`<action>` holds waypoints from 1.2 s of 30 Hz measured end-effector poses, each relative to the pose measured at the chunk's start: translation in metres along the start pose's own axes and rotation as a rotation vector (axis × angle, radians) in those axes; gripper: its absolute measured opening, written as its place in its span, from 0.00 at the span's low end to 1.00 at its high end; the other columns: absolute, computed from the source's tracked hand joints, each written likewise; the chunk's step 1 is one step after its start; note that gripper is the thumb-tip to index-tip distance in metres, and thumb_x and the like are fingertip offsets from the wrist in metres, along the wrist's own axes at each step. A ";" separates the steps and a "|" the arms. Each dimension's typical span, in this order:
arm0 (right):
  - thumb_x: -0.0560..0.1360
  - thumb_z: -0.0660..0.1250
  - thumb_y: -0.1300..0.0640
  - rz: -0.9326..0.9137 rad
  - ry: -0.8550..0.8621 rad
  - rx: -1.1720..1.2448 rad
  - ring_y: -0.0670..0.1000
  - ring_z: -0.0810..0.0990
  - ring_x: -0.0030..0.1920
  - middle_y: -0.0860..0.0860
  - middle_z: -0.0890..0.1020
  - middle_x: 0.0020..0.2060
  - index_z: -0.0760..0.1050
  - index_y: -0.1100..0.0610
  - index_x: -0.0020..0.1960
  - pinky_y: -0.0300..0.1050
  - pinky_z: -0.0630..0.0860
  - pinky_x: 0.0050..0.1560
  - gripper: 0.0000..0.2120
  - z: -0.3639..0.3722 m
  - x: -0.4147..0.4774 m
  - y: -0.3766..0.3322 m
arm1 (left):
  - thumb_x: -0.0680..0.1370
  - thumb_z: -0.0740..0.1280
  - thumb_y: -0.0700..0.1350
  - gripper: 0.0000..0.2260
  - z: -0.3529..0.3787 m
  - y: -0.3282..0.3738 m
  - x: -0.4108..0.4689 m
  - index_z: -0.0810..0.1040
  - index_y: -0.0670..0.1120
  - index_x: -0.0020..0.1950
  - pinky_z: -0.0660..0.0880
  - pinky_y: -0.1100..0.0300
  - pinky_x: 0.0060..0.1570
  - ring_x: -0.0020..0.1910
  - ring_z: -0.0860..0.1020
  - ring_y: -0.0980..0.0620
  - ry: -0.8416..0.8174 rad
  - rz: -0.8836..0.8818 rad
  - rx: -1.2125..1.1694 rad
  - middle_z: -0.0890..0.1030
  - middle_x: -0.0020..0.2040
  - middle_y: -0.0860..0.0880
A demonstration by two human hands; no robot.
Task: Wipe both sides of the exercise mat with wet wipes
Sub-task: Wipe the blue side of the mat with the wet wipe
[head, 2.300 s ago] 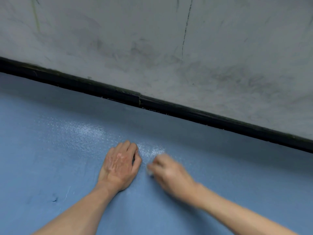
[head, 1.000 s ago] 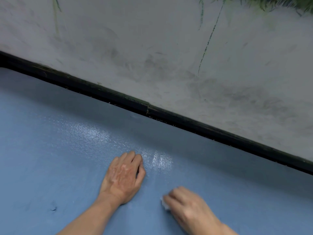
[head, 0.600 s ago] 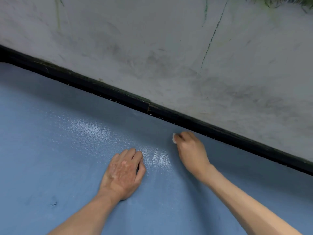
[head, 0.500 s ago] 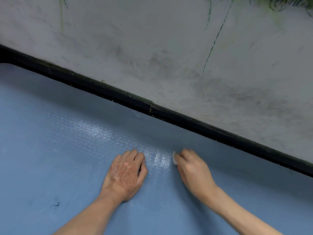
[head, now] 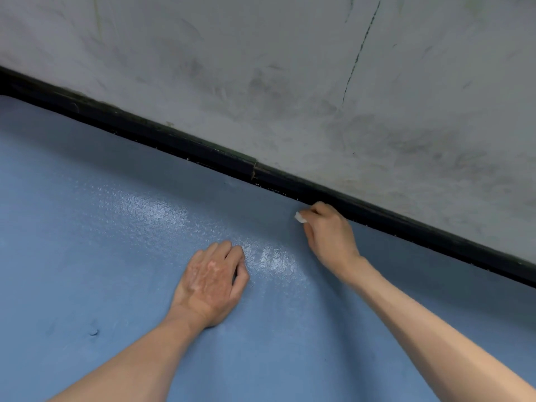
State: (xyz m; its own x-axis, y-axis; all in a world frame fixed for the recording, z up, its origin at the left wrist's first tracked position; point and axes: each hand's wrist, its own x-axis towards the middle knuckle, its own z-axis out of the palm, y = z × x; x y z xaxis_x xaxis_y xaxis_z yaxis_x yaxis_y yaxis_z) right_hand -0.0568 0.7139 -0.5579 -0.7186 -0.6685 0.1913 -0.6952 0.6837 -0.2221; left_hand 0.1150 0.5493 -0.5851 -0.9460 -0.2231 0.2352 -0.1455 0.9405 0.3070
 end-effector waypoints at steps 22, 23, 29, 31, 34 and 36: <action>0.73 0.67 0.69 0.020 -0.019 0.046 0.60 0.77 0.38 0.57 0.78 0.38 0.79 0.64 0.45 0.46 0.74 0.34 0.04 -0.005 -0.014 -0.003 | 0.76 0.55 0.49 0.09 0.000 0.000 0.000 0.70 0.50 0.40 0.68 0.55 0.37 0.35 0.72 0.48 -0.040 -0.015 -0.010 0.71 0.36 0.52; 0.75 0.66 0.67 0.010 -0.014 0.056 0.60 0.76 0.37 0.56 0.77 0.38 0.78 0.63 0.43 0.48 0.75 0.33 0.04 -0.006 -0.026 -0.008 | 0.76 0.55 0.49 0.09 0.000 0.001 0.000 0.70 0.49 0.40 0.69 0.54 0.37 0.35 0.72 0.48 -0.042 -0.017 -0.017 0.71 0.36 0.51; 0.73 0.66 0.65 -0.223 -0.215 0.163 0.55 0.74 0.35 0.52 0.75 0.38 0.75 0.60 0.41 0.45 0.73 0.30 0.03 -0.032 -0.120 -0.040 | 0.76 0.54 0.49 0.10 -0.001 0.001 0.001 0.72 0.48 0.41 0.70 0.53 0.39 0.36 0.73 0.46 -0.064 -0.005 -0.018 0.72 0.37 0.50; 0.74 0.60 0.63 -0.248 -0.235 0.118 0.58 0.73 0.35 0.54 0.75 0.37 0.75 0.61 0.40 0.47 0.73 0.29 0.06 -0.036 -0.108 -0.031 | 0.76 0.53 0.49 0.11 -0.001 0.003 0.001 0.72 0.47 0.41 0.70 0.52 0.39 0.37 0.74 0.45 -0.067 0.004 -0.024 0.73 0.37 0.49; 0.72 0.59 0.65 -0.094 -0.163 -0.018 0.62 0.74 0.36 0.58 0.74 0.36 0.76 0.64 0.40 0.49 0.72 0.30 0.07 -0.027 -0.061 -0.005 | 0.76 0.54 0.49 0.11 0.000 0.003 0.000 0.72 0.46 0.41 0.70 0.50 0.39 0.38 0.75 0.41 -0.063 0.000 -0.048 0.74 0.37 0.46; 0.75 0.60 0.65 0.077 -0.130 -0.040 0.62 0.76 0.40 0.59 0.75 0.40 0.78 0.66 0.46 0.45 0.66 0.33 0.08 -0.018 -0.038 0.010 | 0.76 0.54 0.49 0.11 0.000 0.003 -0.001 0.72 0.45 0.41 0.70 0.50 0.40 0.38 0.75 0.40 -0.056 -0.003 -0.050 0.74 0.38 0.44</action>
State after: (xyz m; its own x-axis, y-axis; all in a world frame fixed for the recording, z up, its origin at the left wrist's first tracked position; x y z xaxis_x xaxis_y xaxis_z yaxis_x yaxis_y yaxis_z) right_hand -0.0364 0.7515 -0.5501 -0.7631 -0.6444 0.0497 -0.6404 0.7436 -0.1923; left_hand 0.1159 0.5526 -0.5849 -0.9604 -0.2099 0.1830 -0.1350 0.9256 0.3535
